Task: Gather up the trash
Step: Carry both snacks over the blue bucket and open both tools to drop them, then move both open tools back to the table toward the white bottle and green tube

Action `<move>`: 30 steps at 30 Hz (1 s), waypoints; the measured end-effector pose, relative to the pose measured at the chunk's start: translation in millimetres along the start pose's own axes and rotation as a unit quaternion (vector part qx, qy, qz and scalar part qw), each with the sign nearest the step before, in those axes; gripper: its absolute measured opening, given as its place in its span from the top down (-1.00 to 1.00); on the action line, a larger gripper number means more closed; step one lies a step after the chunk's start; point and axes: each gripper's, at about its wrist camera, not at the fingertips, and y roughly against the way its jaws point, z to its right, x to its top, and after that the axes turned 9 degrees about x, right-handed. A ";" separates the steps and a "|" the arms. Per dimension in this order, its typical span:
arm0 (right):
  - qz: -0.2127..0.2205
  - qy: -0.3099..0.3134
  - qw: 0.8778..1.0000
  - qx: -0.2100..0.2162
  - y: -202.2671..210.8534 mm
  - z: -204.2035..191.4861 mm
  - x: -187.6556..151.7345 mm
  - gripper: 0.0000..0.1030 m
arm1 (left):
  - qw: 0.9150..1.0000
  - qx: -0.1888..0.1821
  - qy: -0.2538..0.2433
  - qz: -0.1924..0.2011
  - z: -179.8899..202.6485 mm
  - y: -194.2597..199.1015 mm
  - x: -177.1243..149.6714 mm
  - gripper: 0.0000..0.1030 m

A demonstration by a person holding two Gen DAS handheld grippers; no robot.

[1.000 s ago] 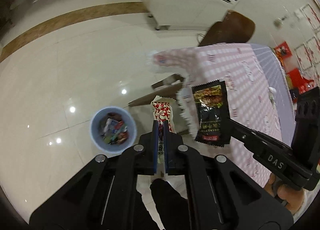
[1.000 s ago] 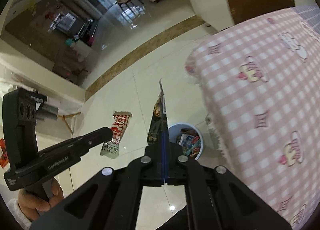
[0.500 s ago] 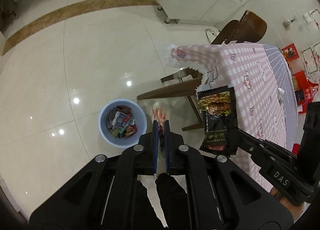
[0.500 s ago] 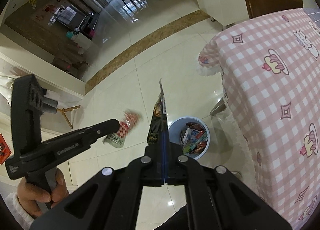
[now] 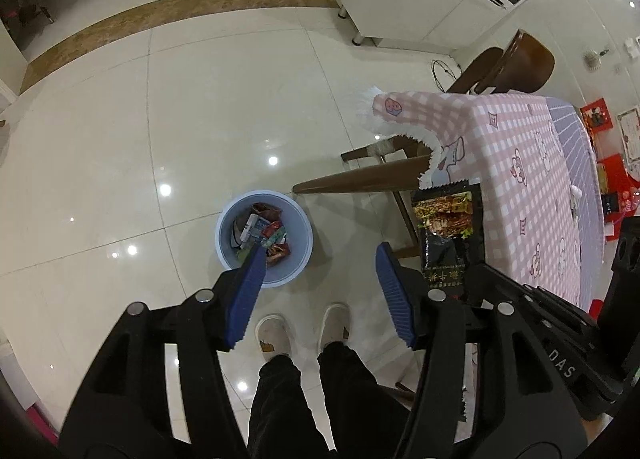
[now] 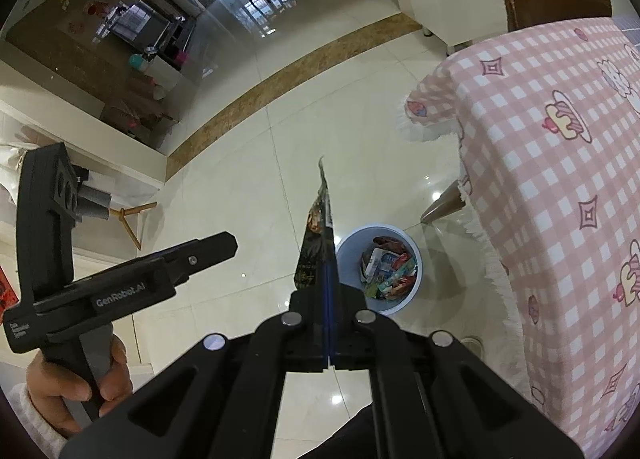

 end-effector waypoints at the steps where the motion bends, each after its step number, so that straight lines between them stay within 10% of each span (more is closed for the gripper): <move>1: -0.002 0.003 1.000 0.000 -1.9 -1.9 0.3 0.98 | 1.000 0.001 0.001 0.001 -1.2 0.7 0.4 -0.11; 22: -0.026 0.028 0.999 0.006 -38.7 -39.9 9.1 0.91 | 0.998 0.050 0.030 0.021 -35.9 23.2 -2.6 -0.34; 25: -0.028 0.017 0.999 0.005 -43.1 -39.1 11.8 0.30 | 0.998 0.053 0.033 0.024 -38.1 26.0 -2.2 -0.36; 30: -0.021 0.023 1.000 -0.004 -37.0 -38.5 14.9 0.23 | 0.998 0.057 0.031 0.026 -37.0 30.6 -1.6 -0.36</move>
